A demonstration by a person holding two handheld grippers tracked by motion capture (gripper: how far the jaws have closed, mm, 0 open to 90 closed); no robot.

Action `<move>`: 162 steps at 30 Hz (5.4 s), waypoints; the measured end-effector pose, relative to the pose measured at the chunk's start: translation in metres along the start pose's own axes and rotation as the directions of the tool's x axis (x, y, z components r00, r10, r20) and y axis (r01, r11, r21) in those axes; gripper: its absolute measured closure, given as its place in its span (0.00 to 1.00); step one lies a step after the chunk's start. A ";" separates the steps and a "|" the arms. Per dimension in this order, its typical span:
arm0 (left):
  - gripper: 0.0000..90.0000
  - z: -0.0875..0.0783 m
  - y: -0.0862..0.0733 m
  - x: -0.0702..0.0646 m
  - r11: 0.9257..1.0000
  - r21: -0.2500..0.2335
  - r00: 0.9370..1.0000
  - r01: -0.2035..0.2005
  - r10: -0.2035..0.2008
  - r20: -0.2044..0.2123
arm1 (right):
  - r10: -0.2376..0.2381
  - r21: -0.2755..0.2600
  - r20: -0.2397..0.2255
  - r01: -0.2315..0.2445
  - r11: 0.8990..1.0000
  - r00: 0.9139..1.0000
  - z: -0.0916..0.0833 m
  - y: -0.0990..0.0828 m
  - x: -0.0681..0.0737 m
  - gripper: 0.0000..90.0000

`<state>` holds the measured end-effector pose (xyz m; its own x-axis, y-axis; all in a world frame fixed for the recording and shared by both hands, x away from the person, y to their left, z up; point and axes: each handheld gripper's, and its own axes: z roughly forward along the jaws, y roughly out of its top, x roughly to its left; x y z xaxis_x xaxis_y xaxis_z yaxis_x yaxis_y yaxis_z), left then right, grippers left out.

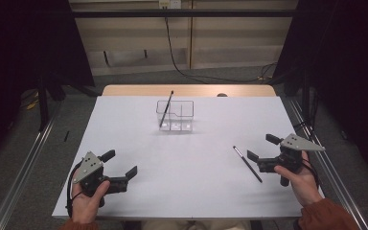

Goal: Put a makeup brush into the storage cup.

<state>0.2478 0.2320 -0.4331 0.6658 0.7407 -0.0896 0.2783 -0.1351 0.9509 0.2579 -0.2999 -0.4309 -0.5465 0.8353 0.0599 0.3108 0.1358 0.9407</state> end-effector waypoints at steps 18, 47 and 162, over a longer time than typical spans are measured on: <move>0.02 0.002 -0.001 0.001 1.000 0.005 1.000 0.000 0.000 -0.008 | 0.027 0.191 -0.051 -0.016 0.982 0.998 0.022 0.016 -0.011 0.05; 0.02 -0.001 -0.002 0.001 0.999 0.023 0.999 -0.026 0.026 -0.022 | 0.032 0.683 -0.102 0.047 0.729 0.994 0.047 0.019 -0.019 0.18; 0.02 -0.003 -0.003 0.004 0.999 0.034 0.999 -0.034 0.035 -0.031 | 0.112 0.570 -0.111 -0.029 0.821 0.987 0.045 0.015 -0.018 0.94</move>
<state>0.2480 0.2373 -0.4355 0.6531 0.7558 -0.0466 0.2784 -0.1824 0.9430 0.3073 -0.2890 -0.4329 -0.5910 0.7810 0.2019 0.7147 0.3908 0.5801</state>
